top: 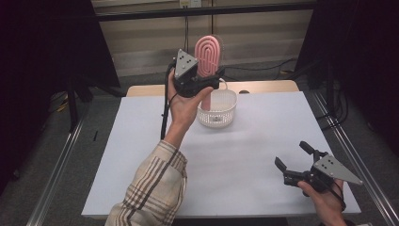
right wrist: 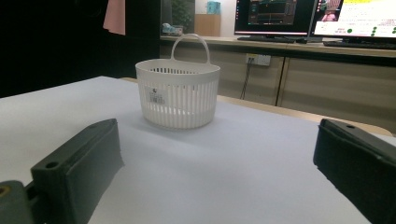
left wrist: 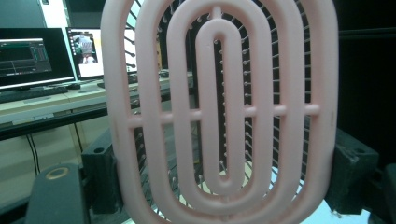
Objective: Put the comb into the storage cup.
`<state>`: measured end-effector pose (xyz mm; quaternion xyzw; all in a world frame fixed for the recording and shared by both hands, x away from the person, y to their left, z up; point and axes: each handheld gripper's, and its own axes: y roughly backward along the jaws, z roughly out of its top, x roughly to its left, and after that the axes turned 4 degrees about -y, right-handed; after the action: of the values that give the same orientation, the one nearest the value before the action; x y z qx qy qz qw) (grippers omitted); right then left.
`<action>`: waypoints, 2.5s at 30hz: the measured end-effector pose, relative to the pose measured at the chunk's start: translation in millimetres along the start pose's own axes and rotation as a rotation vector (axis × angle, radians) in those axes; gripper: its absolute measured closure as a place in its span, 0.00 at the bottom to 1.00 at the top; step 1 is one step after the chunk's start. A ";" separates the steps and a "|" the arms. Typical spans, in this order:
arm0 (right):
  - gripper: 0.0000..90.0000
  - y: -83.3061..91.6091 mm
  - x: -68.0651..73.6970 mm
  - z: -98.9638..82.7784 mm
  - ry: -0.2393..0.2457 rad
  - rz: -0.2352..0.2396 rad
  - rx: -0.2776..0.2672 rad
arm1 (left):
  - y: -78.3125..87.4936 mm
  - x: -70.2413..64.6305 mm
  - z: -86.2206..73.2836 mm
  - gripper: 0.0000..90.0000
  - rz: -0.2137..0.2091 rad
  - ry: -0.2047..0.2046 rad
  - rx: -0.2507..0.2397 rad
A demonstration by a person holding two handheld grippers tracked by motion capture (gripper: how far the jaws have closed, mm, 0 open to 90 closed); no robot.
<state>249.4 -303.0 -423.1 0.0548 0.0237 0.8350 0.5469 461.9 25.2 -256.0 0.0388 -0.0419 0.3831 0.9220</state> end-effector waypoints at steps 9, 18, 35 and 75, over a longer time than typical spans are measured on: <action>0.00 0.9 -0.6 0.3 0.001 -0.001 -0.002 | -5.8 8.1 -1.6 0.21 0.026 0.019 -0.005; 0.00 0.9 -0.4 0.2 0.000 0.001 -0.002 | -9.3 19.2 -6.3 0.21 0.043 0.013 -0.005; 0.00 1.3 -0.5 0.2 -0.004 0.006 -0.004 | -19.8 22.9 -13.5 0.21 0.054 0.009 -0.011; 0.00 2.4 0.1 0.1 -0.005 0.008 0.000 | -52.3 17.6 -52.4 0.21 0.091 0.001 0.027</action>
<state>247.2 -303.9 -422.7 0.0571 0.0222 0.8369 0.5439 513.8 6.2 -308.2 0.0492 -0.0380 0.4251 0.9030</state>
